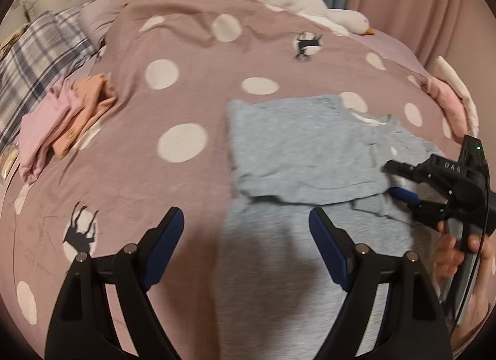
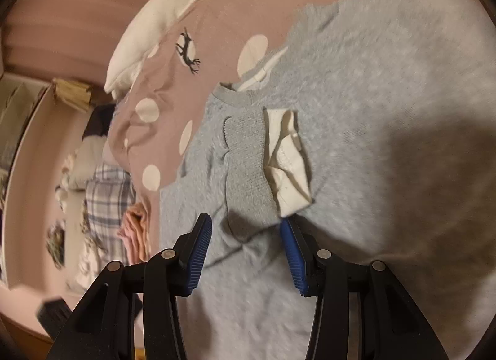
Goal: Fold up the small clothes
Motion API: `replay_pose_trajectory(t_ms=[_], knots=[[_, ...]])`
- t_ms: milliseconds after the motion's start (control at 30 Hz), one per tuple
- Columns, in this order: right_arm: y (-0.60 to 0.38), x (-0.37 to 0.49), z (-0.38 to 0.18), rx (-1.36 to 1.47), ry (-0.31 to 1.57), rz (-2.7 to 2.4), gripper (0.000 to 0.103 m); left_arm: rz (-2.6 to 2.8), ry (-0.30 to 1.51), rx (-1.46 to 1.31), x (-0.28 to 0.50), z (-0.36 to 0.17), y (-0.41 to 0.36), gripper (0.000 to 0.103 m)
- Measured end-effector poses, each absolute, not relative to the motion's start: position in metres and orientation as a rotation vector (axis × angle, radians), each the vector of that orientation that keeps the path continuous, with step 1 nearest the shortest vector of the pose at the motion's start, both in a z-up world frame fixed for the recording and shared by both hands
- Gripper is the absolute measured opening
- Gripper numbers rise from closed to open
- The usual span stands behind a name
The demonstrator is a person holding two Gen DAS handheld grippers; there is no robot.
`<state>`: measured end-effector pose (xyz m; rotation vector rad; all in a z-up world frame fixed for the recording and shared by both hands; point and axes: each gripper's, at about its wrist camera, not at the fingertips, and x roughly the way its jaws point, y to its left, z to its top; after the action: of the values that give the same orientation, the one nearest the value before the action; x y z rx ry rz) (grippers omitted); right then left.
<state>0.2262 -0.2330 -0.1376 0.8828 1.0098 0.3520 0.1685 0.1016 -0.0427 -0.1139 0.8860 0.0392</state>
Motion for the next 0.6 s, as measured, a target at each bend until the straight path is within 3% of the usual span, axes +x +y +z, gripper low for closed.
replay_pose_trajectory(t_ms=[100, 200, 233, 400, 533, 600], knots=[[-0.239, 0.23, -0.144, 0.957, 0.977, 0.331, 0.046, 0.058, 0.902, -0.143, 0.168, -0.05, 0.114, 0.083], [-0.24, 0.229, -0.135, 0.908, 0.928, 0.29, 0.019, 0.063, 0.919, -0.158, 0.167, -0.056, 0.12, 0.083], [-0.239, 0.224, -0.123, 0.851, 0.902, 0.288, 0.017, 0.063, 0.922, -0.156, 0.167, -0.058, 0.12, 0.083], [-0.246, 0.202, -0.077, 0.636, 0.797, 0.283, 0.016, 0.056, 0.932, -0.18, 0.172, -0.062, 0.12, 0.083], [-0.249, 0.213, -0.099, 0.553, 1.004, 0.189, 0.017, 0.019, 0.925, -0.211, 0.18, -0.059, 0.11, 0.083], [-0.261, 0.205, -0.101, 0.518, 0.969, 0.097, 0.019, 0.0, 0.919, -0.201, 0.188, -0.056, 0.101, 0.083]])
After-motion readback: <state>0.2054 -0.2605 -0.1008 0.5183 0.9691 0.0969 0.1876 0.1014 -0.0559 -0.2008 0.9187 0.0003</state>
